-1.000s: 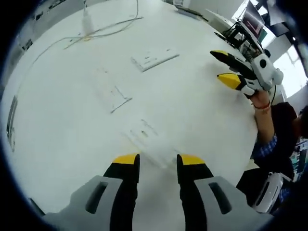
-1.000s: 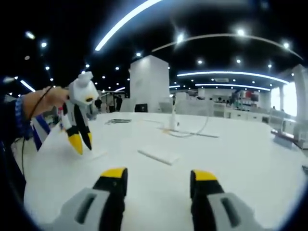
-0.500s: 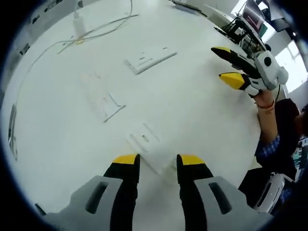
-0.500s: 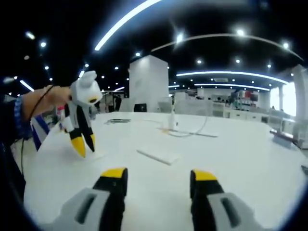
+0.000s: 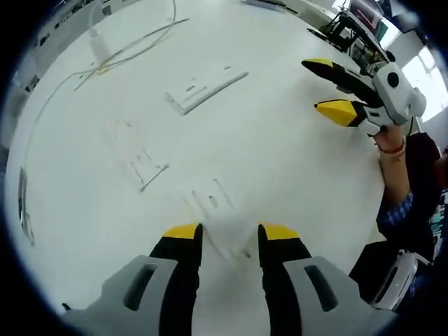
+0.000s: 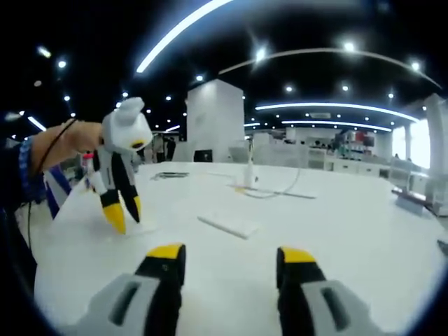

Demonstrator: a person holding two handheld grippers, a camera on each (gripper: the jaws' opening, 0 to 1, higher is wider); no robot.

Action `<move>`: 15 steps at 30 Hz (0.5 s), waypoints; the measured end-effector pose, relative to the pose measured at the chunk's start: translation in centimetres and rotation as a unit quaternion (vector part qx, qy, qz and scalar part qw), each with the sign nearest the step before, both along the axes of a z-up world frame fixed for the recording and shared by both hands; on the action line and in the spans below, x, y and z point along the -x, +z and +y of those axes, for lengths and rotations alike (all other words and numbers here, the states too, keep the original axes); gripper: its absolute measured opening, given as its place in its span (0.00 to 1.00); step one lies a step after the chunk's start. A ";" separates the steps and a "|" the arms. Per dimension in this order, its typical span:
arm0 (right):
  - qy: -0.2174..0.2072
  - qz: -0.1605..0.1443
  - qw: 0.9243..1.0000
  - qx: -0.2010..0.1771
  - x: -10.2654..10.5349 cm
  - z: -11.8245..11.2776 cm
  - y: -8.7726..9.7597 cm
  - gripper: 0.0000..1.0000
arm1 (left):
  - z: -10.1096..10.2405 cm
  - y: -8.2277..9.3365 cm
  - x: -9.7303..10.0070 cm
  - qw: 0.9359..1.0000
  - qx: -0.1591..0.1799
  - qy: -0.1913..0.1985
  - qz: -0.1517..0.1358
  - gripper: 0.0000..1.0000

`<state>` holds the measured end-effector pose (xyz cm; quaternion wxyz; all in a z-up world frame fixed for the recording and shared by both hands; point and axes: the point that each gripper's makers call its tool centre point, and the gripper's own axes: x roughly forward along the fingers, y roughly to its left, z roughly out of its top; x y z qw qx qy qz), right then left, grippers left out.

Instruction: Locate the socket holder cover, grip the socket holder cover, clip it into the socket holder slot.

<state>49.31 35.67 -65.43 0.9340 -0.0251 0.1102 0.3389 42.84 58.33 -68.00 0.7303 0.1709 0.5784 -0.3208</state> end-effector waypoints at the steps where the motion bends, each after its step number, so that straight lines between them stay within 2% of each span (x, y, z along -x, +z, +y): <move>1: 0.000 0.000 1.000 0.000 0.0 0.0 0.0 0.53 | 0.1 0.0 0.0 1.000 -0.002 0.000 -0.001 0.33; 4: 0.002 -0.001 1.000 0.002 0.0 0.1 0.1 0.53 | 0.9 0.0 -0.2 1.000 -0.023 -0.013 -0.010 0.32; 8: 0.001 0.001 1.000 0.002 -0.1 0.0 0.0 0.53 | 1.8 0.1 -0.2 0.999 -0.034 -0.018 -0.013 0.32; 15: 0.003 0.002 1.000 0.006 0.0 0.1 -0.1 0.53 | 1.7 0.3 -0.7 0.999 -0.043 -0.018 -0.013 0.33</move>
